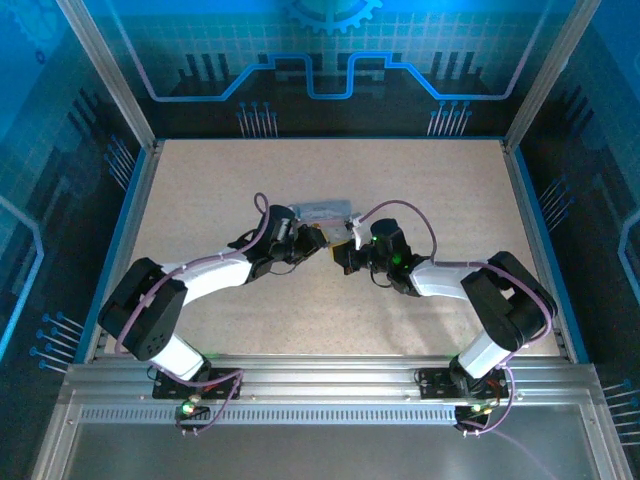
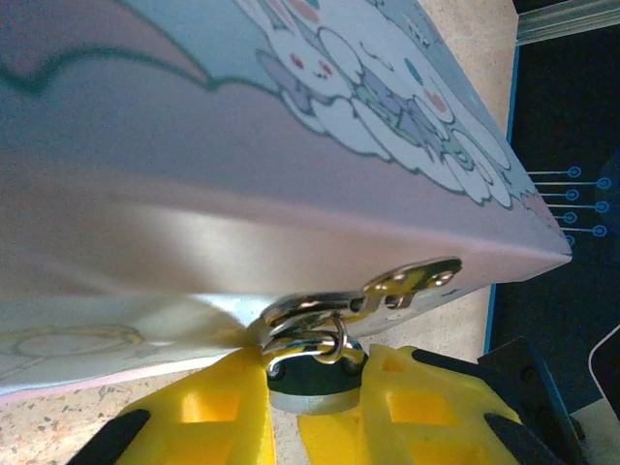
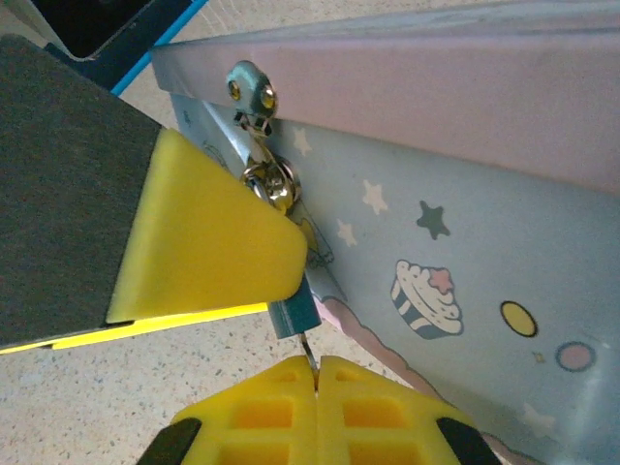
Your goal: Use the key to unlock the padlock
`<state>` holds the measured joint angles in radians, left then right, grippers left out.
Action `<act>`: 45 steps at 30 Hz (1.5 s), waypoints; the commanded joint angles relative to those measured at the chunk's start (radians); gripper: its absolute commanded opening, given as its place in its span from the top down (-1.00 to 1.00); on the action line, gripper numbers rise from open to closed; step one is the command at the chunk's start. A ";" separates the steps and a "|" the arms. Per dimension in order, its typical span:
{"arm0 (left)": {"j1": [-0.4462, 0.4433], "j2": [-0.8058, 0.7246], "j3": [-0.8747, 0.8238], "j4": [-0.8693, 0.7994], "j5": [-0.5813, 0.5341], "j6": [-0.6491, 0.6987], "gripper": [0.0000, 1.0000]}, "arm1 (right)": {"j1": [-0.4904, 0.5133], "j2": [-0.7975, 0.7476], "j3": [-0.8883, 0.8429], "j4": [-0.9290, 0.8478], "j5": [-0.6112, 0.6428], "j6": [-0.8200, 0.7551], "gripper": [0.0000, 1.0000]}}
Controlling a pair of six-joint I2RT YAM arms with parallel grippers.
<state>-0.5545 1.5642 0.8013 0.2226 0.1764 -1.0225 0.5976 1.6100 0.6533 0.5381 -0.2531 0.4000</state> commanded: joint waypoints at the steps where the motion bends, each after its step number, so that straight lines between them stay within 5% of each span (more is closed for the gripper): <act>1: -0.015 0.032 -0.005 0.089 0.057 -0.010 0.84 | 0.025 0.009 0.056 0.022 -0.008 -0.013 1.00; 13: -0.013 0.157 0.009 0.190 0.074 -0.047 0.80 | -0.031 0.052 0.047 -0.063 -0.024 -0.001 1.00; 22: -0.012 0.203 0.021 0.213 0.077 -0.051 0.44 | -0.063 0.104 0.078 -0.150 -0.071 0.011 1.00; 37: 0.038 0.040 -0.105 0.187 0.045 -0.043 -0.09 | -0.076 0.131 0.144 -0.263 -0.119 0.060 1.00; 45: 0.057 -0.023 -0.180 0.226 0.045 -0.100 -0.11 | -0.076 0.128 0.195 -0.365 -0.190 0.170 1.00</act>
<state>-0.5018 1.5639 0.6518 0.4164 0.2241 -1.0870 0.5289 1.7344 0.8204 0.2184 -0.3882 0.5110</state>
